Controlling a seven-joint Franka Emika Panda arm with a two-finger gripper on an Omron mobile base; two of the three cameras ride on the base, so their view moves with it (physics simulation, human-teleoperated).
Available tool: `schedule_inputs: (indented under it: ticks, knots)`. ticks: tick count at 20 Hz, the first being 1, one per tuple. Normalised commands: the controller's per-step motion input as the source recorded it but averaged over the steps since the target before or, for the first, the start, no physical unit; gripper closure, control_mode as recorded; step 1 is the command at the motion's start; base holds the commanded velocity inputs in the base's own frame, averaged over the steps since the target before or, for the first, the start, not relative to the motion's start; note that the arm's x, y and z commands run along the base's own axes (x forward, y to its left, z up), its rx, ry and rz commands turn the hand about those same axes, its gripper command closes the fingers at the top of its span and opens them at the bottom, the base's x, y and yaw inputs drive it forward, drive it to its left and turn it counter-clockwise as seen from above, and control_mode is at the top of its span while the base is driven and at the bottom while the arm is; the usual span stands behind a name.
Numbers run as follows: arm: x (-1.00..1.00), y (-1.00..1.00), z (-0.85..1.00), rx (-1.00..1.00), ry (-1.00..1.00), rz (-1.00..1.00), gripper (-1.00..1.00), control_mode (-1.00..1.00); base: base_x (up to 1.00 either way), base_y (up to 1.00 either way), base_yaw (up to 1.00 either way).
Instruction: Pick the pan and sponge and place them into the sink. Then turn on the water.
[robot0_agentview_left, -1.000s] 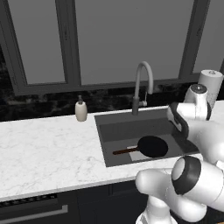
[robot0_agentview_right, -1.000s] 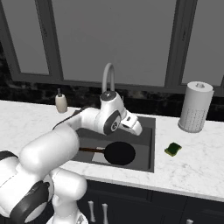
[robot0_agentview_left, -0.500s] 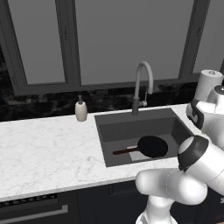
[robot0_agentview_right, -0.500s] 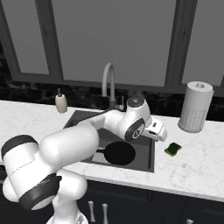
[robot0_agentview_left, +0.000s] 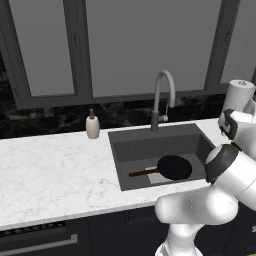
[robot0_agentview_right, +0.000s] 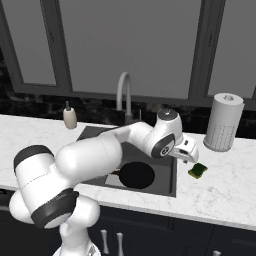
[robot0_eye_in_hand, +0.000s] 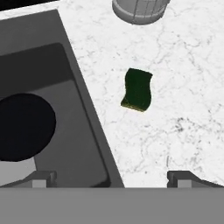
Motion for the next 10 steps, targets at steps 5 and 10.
schedule_inputs:
  ticks: [5,10]
  knots:
    - [0.07,-0.17,-0.23,0.01,0.12,0.0,-1.0,-1.0,0.0,0.0,0.0]
    - [0.21,-0.26,-0.21,0.11,0.12,0.0,-1.0,-1.0,0.0,0.0,0.0]
